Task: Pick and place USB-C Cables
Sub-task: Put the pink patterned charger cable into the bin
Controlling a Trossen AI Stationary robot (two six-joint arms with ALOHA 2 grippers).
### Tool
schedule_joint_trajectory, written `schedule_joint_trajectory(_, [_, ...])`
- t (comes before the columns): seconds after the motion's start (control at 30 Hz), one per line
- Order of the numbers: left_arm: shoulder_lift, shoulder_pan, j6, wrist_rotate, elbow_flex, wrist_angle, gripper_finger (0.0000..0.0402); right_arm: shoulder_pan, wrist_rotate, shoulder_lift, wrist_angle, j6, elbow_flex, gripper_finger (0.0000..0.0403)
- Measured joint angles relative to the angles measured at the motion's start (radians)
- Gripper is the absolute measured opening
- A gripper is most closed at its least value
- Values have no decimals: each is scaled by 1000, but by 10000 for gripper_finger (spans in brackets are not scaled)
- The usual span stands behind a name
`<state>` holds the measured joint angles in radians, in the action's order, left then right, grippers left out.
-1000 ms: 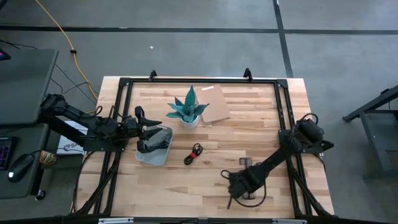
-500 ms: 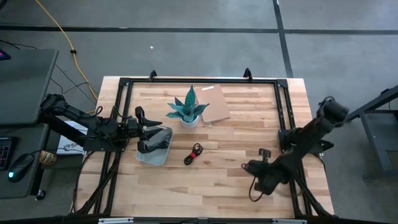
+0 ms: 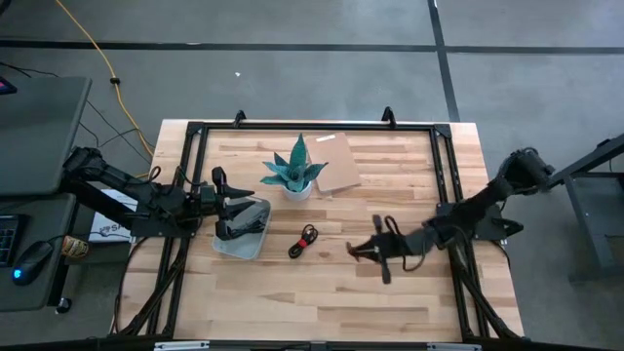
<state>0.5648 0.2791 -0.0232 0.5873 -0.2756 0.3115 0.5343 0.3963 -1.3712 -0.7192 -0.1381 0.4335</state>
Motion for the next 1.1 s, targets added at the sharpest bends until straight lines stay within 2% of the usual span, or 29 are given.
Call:
schedule_joint_trajectory(0.13, [0,0,40,0,0,0,99,-116,-155,-74,-120,150,74,1])
schedule_joint_trajectory(0.23, [0,0,46,0,0,0,99,-188,-245,-111,-91,214,157,1])
schedule_joint_trajectory(0.47, [0,0,46,0,0,5,99,-303,-339,-123,27,250,318,1])
schedule_joint_trajectory(0.6, [0,0,46,0,0,21,99,-311,-348,-123,24,268,351,1])
schedule_joint_trajectory(0.77, [0,0,46,0,0,33,99,-304,-346,-123,-32,274,337,1])
schedule_joint_trajectory(1.1, [4,0,46,0,0,30,99,-304,-345,-122,-39,270,335,1])
